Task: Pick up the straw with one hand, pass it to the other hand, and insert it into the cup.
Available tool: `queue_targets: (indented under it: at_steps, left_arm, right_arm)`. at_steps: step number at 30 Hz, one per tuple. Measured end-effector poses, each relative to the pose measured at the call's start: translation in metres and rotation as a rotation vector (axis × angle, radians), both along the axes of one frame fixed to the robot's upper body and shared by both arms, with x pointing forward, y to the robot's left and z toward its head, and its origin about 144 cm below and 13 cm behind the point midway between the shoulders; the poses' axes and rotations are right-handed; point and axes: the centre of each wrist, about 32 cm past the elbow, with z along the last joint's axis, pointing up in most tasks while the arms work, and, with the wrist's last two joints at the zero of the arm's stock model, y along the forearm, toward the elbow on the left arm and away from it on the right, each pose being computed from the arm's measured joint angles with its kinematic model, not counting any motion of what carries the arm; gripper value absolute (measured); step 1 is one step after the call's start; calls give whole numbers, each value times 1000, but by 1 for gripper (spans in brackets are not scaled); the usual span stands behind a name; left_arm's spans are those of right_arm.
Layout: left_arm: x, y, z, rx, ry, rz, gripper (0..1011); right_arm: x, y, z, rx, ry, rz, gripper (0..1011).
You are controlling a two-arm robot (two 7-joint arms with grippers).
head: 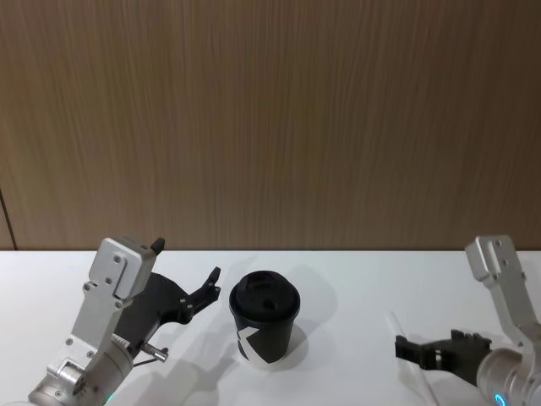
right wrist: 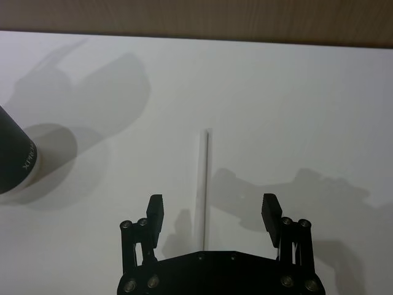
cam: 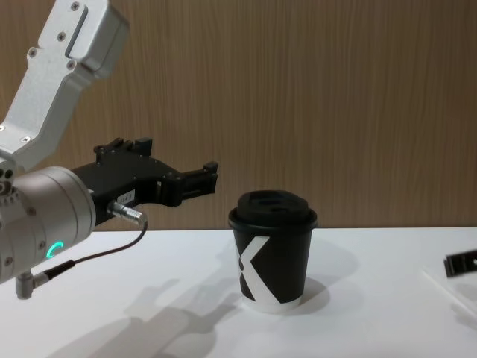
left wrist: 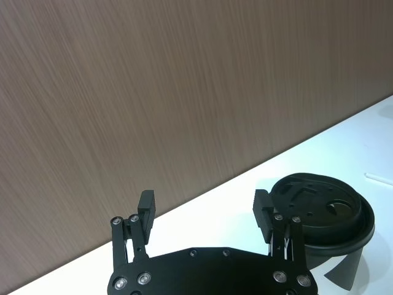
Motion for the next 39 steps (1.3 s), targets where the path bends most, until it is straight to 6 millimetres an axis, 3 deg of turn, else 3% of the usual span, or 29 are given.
queue_targets:
  at_steps: [17,39]
  left_arm:
    - [0,0,0,0,0,0,1002]
    - [0,0,0,0,0,0,1002]
  right_arm:
    - [-15,-4,-7,10,43,-14,1001]
    - [-17,2,-14,-3,38,27,1001]
